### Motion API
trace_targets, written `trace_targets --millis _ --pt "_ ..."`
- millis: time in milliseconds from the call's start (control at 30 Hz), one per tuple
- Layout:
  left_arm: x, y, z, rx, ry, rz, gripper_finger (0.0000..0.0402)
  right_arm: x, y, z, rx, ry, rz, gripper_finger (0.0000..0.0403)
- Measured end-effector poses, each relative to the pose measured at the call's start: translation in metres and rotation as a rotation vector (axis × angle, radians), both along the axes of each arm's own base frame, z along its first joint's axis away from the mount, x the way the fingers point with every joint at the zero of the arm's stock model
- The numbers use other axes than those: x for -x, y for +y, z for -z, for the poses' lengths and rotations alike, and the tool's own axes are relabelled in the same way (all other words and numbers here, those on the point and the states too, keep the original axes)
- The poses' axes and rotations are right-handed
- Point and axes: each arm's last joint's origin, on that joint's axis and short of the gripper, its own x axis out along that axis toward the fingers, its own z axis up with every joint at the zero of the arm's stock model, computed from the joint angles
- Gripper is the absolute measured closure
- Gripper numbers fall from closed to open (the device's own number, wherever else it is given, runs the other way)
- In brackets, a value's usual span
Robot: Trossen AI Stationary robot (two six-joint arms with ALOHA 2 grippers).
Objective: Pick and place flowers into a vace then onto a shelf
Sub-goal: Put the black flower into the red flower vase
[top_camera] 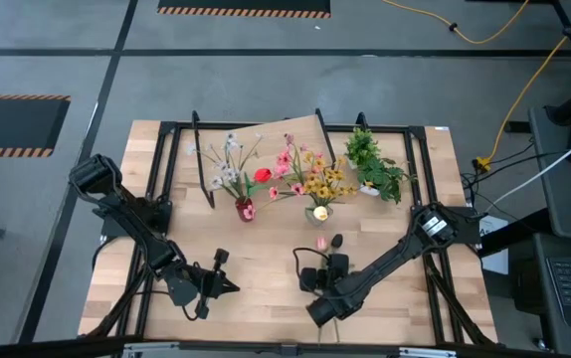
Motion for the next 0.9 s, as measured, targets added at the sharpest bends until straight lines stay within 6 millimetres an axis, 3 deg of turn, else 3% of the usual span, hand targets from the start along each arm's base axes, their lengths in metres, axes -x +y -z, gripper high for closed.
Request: trace_targets --millis 200,900 --pt "0.0 0.0 0.0 0.0 0.0 0.0 0.0398 0.0055 0.0033 -0.009 0.014 -0.019 -0.004 0.0285" --pt "0.0 0.0 0.0 0.0 0.0 0.0 0.0397 0.0009 -0.0043 -0.0081 0.015 -0.013 0.008 0.0286"
